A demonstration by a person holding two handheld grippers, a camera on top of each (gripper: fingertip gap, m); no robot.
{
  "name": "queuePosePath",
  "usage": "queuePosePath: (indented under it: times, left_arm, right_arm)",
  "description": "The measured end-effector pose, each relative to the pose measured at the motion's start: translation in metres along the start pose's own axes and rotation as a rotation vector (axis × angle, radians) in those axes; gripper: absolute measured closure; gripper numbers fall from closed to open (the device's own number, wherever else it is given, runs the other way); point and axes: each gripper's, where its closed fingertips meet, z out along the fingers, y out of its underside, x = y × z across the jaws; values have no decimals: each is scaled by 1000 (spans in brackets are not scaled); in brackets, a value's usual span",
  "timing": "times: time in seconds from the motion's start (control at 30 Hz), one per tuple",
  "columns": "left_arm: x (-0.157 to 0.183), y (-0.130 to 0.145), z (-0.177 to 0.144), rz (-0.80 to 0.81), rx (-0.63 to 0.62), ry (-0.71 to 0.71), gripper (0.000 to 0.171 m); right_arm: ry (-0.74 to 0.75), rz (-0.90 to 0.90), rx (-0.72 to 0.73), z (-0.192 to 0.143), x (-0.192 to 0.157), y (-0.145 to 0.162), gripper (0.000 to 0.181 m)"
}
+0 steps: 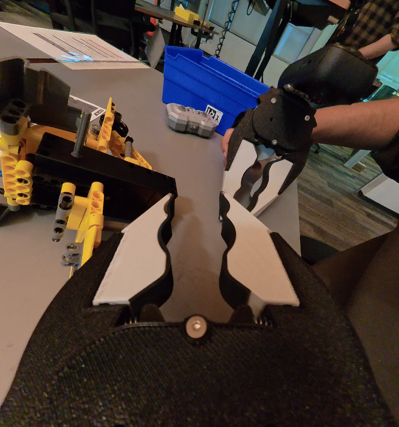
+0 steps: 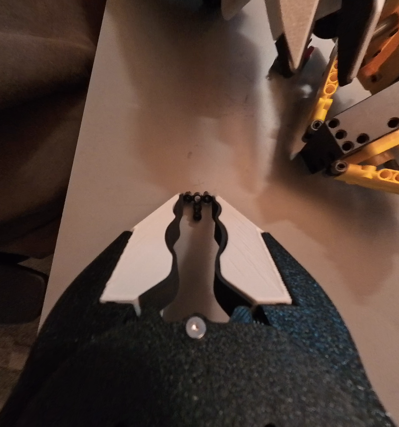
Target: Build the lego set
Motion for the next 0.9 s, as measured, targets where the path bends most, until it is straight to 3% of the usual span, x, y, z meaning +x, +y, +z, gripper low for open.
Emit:
queuePosePath:
  times: [0.13,0.33,0.57,0.73,0.9]
  left_arm:
    - [0,0,0,0,-1,-3,137]
    - [-1,1,2,1,-13,-10,136]
    - [-6,13,12,77,-101,-102,133]
    - [-21,5,11,112,-71,-209,130]
    - [-25,10,15,119,-113,-235,130]
  right_arm:
    - [4,34,50,-6,4,-8,158]
    - [155,31,20,-22,31,-11,159]
    - [311,-162,-66,-53,78,-40,159]
    - [271,-364,-209,-51,98,-58,159]
    - [121,-450,-363,-37,99,-58,159]
